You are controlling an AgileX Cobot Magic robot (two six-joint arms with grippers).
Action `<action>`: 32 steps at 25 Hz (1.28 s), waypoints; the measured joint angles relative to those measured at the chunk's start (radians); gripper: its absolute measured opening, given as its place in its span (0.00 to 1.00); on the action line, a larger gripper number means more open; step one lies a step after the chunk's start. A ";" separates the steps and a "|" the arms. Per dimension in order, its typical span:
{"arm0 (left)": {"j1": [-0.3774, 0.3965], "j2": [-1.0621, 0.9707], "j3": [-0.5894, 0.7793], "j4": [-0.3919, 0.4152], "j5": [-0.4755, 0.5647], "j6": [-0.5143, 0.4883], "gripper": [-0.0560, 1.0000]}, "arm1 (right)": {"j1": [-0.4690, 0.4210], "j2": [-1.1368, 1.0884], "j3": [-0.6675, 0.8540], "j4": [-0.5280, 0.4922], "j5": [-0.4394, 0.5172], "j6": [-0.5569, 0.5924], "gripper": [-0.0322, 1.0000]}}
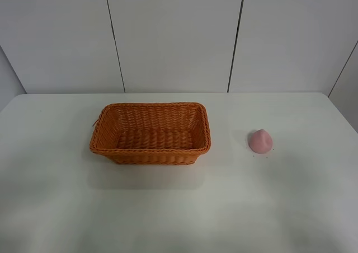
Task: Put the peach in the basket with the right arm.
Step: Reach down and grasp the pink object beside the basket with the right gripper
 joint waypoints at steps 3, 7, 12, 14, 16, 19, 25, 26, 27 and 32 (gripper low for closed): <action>0.000 0.000 0.000 0.000 0.000 0.000 0.99 | 0.000 0.000 0.000 0.000 0.000 0.000 0.65; 0.000 0.000 0.000 0.000 0.000 0.000 0.99 | 0.000 0.000 0.000 0.000 0.000 0.000 0.65; 0.000 0.000 0.000 0.000 0.000 0.000 0.99 | 0.000 0.018 -0.003 -0.003 0.000 0.001 0.65; 0.000 0.000 0.000 0.000 0.000 0.000 0.99 | 0.000 0.101 -0.018 -0.004 -0.002 0.001 0.65; 0.000 0.000 0.000 0.000 0.000 0.000 0.99 | 0.000 0.222 -0.044 0.000 -0.014 0.001 0.65; 0.000 0.000 0.000 0.000 0.000 0.000 0.99 | 0.000 0.446 -0.107 0.017 -0.051 0.001 0.65; 0.000 0.000 0.000 0.000 0.000 0.000 0.99 | 0.000 0.941 -0.285 0.033 -0.095 0.000 0.65; 0.000 0.000 0.000 0.000 0.000 0.000 0.99 | 0.000 1.013 -0.315 0.033 -0.106 0.000 0.65; 0.000 0.000 0.000 0.000 0.000 0.000 0.99 | 0.000 1.098 -0.351 0.033 -0.114 0.000 0.65; 0.000 0.000 0.000 0.000 0.000 0.000 0.99 | 0.000 1.458 -0.545 0.034 -0.150 -0.001 0.65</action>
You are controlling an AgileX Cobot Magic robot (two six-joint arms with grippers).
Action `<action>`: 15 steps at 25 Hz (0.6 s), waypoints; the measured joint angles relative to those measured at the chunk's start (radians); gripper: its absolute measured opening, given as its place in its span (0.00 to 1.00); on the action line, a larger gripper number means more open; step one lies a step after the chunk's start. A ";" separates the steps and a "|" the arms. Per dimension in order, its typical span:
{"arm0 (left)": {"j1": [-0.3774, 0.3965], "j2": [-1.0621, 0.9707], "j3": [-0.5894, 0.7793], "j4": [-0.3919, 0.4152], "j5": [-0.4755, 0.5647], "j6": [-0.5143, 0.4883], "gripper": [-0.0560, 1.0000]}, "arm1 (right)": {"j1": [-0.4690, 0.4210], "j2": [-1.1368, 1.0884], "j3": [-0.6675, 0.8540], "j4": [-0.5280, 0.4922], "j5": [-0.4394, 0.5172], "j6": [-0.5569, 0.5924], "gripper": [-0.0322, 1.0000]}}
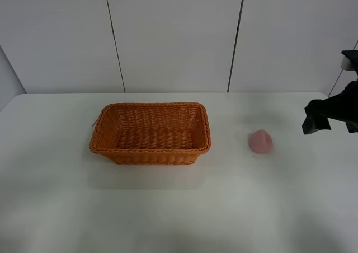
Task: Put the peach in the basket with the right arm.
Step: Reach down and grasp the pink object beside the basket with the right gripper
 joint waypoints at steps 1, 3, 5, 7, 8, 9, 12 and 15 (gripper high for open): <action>0.000 0.000 0.000 0.000 0.000 0.000 0.99 | 0.000 0.057 -0.037 0.000 0.001 0.000 0.65; 0.000 0.000 0.000 0.000 0.000 0.000 0.99 | 0.000 0.187 -0.124 0.000 0.014 0.000 0.65; 0.000 0.000 0.000 0.000 0.000 0.000 0.99 | 0.000 0.292 -0.195 0.000 0.032 0.000 0.65; 0.000 0.000 0.000 0.000 0.000 0.000 0.99 | 0.000 0.385 -0.265 0.001 0.049 0.000 0.65; 0.000 0.000 0.000 0.000 0.000 0.000 0.99 | 0.000 0.416 -0.292 0.006 0.054 0.000 0.65; 0.000 0.000 0.000 0.000 0.000 0.000 0.99 | 0.002 0.447 -0.322 0.015 0.059 0.000 0.65; 0.000 0.000 0.000 0.000 0.000 0.000 0.99 | 0.028 0.505 -0.389 0.028 0.062 0.000 0.65; 0.000 0.000 0.000 0.000 0.000 0.000 0.99 | 0.074 0.528 -0.431 0.035 0.055 0.000 0.65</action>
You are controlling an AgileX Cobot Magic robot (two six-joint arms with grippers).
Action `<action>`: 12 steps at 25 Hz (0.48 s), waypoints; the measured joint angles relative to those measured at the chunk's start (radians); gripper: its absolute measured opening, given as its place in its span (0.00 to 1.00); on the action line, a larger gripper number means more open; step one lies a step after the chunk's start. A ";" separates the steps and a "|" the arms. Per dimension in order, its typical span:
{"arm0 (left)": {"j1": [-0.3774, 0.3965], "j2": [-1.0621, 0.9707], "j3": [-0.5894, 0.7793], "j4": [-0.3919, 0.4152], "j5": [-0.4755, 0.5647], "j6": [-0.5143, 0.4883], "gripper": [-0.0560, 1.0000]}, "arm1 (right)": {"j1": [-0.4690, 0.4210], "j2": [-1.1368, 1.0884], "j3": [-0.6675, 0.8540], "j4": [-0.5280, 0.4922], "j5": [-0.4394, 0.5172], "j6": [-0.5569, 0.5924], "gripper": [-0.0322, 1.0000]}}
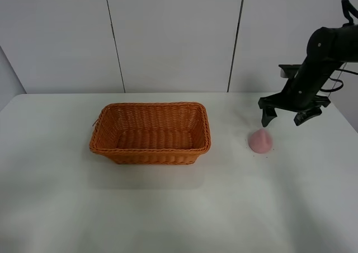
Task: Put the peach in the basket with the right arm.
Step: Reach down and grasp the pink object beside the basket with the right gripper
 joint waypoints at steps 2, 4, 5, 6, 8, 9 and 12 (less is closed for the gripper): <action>0.000 0.000 0.000 0.000 0.000 0.000 0.99 | 0.025 0.010 -0.011 0.007 -0.014 0.001 0.65; 0.000 0.000 0.000 0.000 0.000 0.000 0.99 | 0.036 0.017 -0.013 0.011 -0.019 0.003 0.65; 0.000 0.000 0.000 0.000 0.000 0.000 0.99 | 0.036 0.025 -0.013 0.011 -0.020 0.002 0.65; 0.000 0.000 0.000 0.000 0.000 0.000 0.99 | 0.036 0.033 -0.014 0.011 -0.024 0.002 0.65; 0.000 0.000 0.000 0.000 0.000 0.000 0.99 | 0.036 0.051 -0.014 0.010 -0.037 0.003 0.65; 0.000 0.000 0.000 0.000 0.000 0.000 0.99 | 0.036 0.062 -0.014 0.010 -0.039 0.003 0.65; 0.000 0.000 0.000 0.000 0.000 0.000 0.99 | 0.036 0.094 -0.014 0.010 -0.061 0.004 0.65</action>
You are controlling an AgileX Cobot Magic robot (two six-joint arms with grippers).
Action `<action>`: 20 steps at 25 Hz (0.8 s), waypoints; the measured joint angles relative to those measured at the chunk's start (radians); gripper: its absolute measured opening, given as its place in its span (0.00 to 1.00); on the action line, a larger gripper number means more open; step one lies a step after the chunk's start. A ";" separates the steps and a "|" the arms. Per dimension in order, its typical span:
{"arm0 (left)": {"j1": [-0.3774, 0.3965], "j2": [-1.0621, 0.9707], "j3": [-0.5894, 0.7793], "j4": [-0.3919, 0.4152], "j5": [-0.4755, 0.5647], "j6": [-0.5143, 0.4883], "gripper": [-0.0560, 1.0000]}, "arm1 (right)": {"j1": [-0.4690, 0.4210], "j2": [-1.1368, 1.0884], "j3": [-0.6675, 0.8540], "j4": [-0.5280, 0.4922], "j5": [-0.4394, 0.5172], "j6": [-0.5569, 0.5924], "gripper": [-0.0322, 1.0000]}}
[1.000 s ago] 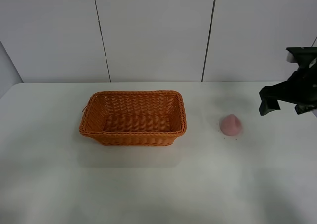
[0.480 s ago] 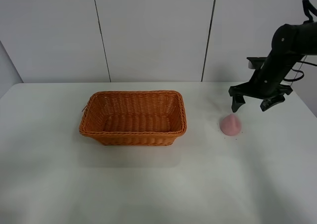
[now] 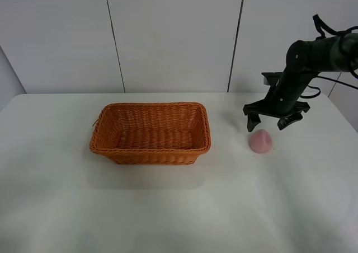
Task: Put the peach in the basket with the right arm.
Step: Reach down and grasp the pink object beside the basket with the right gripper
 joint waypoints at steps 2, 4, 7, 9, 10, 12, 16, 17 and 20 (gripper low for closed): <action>0.000 0.000 0.000 0.000 0.000 0.000 0.99 | 0.000 0.025 0.000 0.000 -0.030 0.002 0.65; 0.000 0.000 0.000 0.000 0.000 0.000 0.99 | 0.000 0.050 0.000 0.000 -0.045 0.002 0.65; 0.000 0.000 0.000 0.000 0.000 0.000 0.99 | 0.000 0.090 0.000 0.000 -0.063 0.003 0.65; 0.000 0.000 0.000 0.000 0.000 0.000 0.99 | 0.000 0.114 0.000 0.000 -0.064 0.003 0.65; 0.000 0.000 0.000 0.000 0.000 0.000 0.99 | 0.000 0.121 0.000 0.000 -0.064 0.003 0.65; 0.000 0.000 0.000 0.000 0.000 0.000 0.99 | 0.000 0.133 0.000 0.000 -0.063 0.003 0.65; 0.000 0.000 0.000 0.000 0.000 0.000 0.99 | 0.000 0.136 0.000 0.000 -0.063 0.003 0.58; 0.000 0.000 0.000 0.000 0.000 0.000 0.99 | 0.000 0.138 0.000 0.000 -0.063 0.005 0.54; 0.000 0.000 0.000 0.000 0.000 0.000 0.99 | -0.002 0.136 0.000 -0.012 -0.063 0.011 0.28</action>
